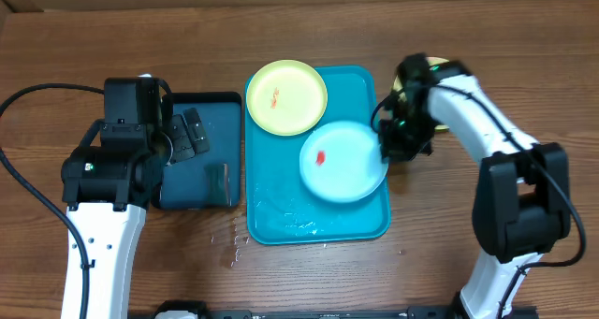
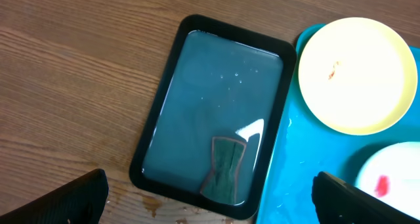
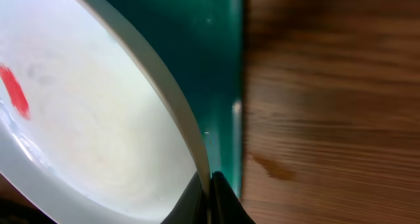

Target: Clean dirty plates on tray and stack at the side

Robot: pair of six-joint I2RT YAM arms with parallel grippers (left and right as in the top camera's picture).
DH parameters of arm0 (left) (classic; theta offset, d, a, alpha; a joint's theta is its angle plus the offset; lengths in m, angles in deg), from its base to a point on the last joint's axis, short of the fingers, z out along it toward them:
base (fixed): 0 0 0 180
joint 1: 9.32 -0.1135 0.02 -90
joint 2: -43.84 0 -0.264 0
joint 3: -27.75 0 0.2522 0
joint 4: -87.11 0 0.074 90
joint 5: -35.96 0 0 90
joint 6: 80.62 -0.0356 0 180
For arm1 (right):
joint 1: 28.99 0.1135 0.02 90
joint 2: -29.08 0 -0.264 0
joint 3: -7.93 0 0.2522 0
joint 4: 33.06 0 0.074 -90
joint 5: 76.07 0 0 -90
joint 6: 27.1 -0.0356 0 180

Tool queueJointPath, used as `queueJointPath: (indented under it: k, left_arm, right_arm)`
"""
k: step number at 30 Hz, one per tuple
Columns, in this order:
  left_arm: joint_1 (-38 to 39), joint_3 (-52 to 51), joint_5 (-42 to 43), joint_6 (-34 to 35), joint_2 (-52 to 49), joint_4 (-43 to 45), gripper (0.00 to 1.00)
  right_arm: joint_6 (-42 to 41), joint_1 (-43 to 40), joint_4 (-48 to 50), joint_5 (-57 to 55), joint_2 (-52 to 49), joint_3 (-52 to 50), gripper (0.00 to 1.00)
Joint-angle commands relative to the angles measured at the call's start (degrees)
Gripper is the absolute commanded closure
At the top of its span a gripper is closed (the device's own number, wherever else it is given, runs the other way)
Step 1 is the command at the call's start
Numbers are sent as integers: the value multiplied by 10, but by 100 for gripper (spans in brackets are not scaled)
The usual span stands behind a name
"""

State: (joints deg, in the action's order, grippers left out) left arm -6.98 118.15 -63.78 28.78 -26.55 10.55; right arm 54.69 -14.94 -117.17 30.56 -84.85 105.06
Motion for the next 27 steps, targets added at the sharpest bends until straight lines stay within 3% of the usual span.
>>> queueJointPath:
  k: [1, 9, 12, 24, 27]
  left_arm:
    - [-2, 8, -12, 1, 7, 0, 0]
    - [-2, 8, -12, 1, 7, 0, 0]
    - [-2, 8, -12, 1, 7, 0, 0]
    - [-2, 8, -12, -1, 7, 30, 0]
    - [-2, 8, -11, 0, 7, 31, 0]
  right_arm:
    - [-64, 32, 27, 12, 16, -44, 96]
    - [-97, 89, 134, 10, 16, -107, 96]
    - [-94, 95, 162, 11, 16, -107, 79]
    - [-94, 95, 190, 10, 16, -107, 80]
    - [-94, 95, 198, 10, 16, -107, 71]
